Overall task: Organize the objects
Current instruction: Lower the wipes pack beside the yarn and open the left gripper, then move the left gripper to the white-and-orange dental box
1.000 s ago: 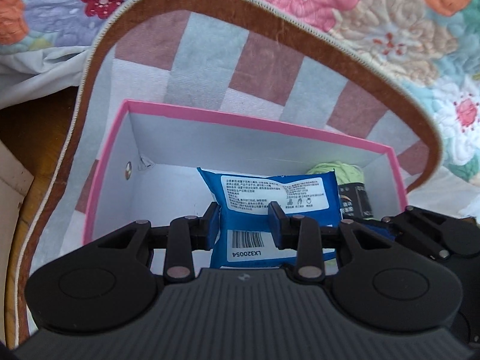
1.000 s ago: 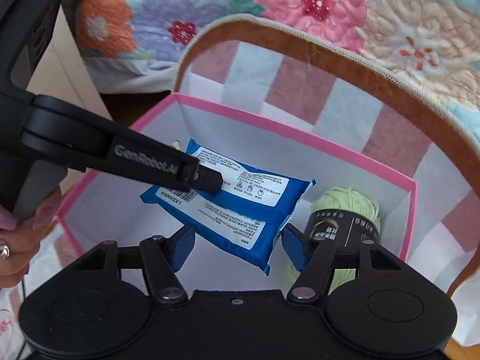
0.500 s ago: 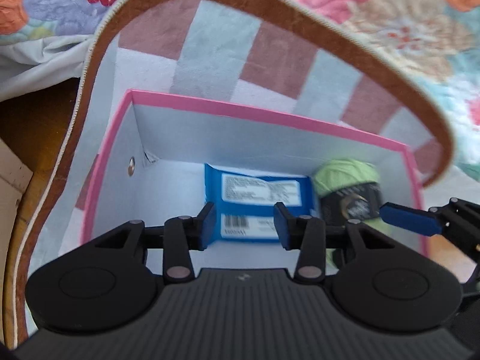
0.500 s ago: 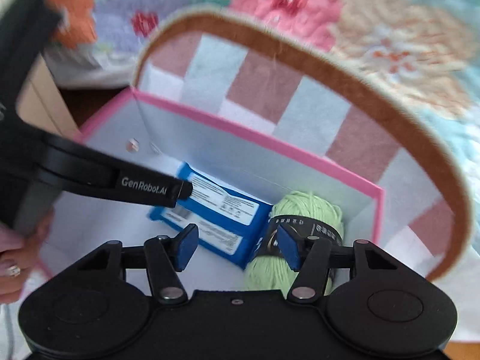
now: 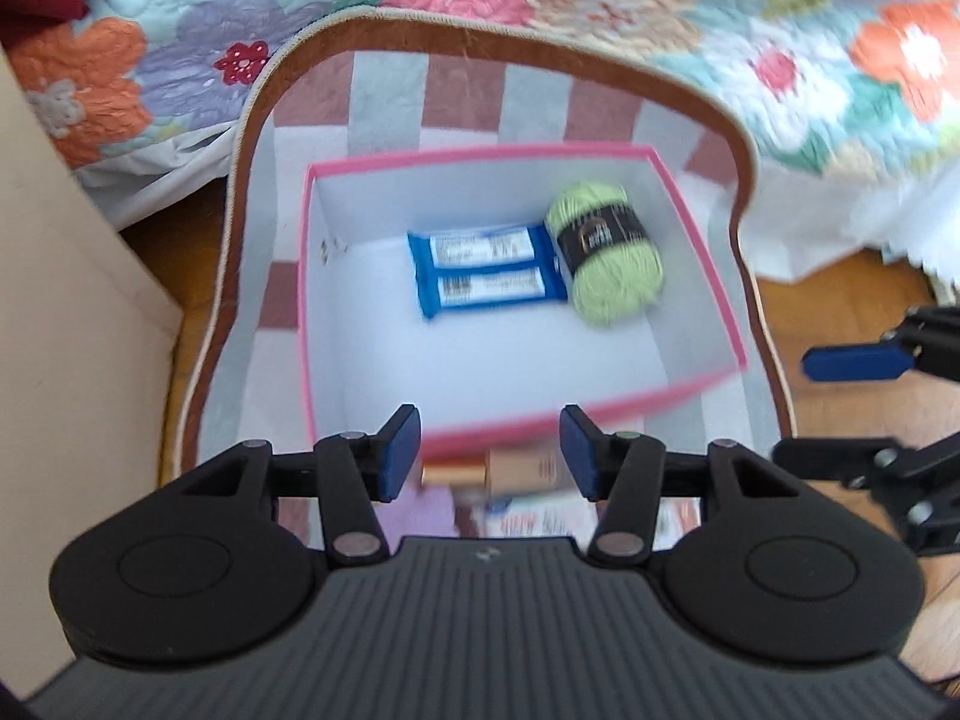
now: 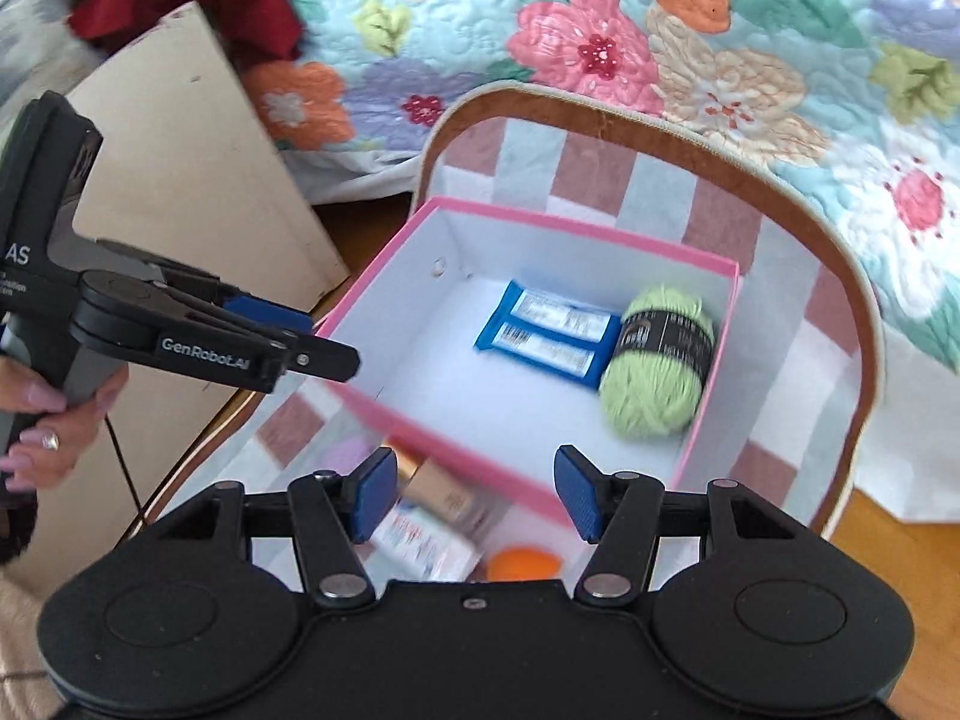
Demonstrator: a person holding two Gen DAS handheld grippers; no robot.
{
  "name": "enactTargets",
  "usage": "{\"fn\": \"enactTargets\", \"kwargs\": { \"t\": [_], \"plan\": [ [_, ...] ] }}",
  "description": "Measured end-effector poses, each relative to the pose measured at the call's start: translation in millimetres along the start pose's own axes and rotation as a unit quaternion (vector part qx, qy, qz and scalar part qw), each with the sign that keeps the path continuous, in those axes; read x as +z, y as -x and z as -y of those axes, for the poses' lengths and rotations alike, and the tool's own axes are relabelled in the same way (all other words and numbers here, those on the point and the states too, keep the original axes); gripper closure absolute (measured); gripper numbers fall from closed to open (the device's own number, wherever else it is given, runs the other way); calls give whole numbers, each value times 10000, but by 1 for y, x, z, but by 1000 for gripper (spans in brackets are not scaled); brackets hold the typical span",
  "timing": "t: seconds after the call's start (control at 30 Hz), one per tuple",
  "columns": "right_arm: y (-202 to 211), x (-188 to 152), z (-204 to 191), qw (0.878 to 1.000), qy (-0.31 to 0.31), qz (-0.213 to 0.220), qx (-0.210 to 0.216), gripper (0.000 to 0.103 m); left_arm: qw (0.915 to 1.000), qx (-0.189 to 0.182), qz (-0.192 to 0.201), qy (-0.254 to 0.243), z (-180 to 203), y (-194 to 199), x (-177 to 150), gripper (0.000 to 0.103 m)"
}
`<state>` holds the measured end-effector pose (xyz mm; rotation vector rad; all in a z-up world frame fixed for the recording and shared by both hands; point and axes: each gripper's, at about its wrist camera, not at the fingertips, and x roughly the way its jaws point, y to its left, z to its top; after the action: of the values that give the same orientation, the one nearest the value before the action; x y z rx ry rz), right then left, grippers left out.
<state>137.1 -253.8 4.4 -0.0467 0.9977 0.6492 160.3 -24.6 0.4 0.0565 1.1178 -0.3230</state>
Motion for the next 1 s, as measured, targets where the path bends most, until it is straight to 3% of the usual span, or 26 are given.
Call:
{"fn": "enactTargets", "kwargs": {
  "t": [0.17, 0.33, 0.5, 0.77, 1.0],
  "plan": [
    [29, -36, -11, 9998, 42, 7, 183, 40, 9998, -157, -106, -106, 17, 13, -35, 48],
    [30, -76, -19, 9997, -31, 11, 249, 40, 9988, -456, -194, -6, 36, 2, -72, 48],
    [7, -119, -23, 9998, -70, -3, 168, 40, 9956, -757, -558, 20, 58, -31, -100, 48],
    [-42, -159, -23, 9982, 335, -237, -428, 39, 9952, -722, -481, 454, 64, -72, -112, 49],
    [-72, -174, -12, 9962, 477, -453, -563, 40, 9899, -1086, -500, 757, 76, -109, -124, 50]
  ]
}}
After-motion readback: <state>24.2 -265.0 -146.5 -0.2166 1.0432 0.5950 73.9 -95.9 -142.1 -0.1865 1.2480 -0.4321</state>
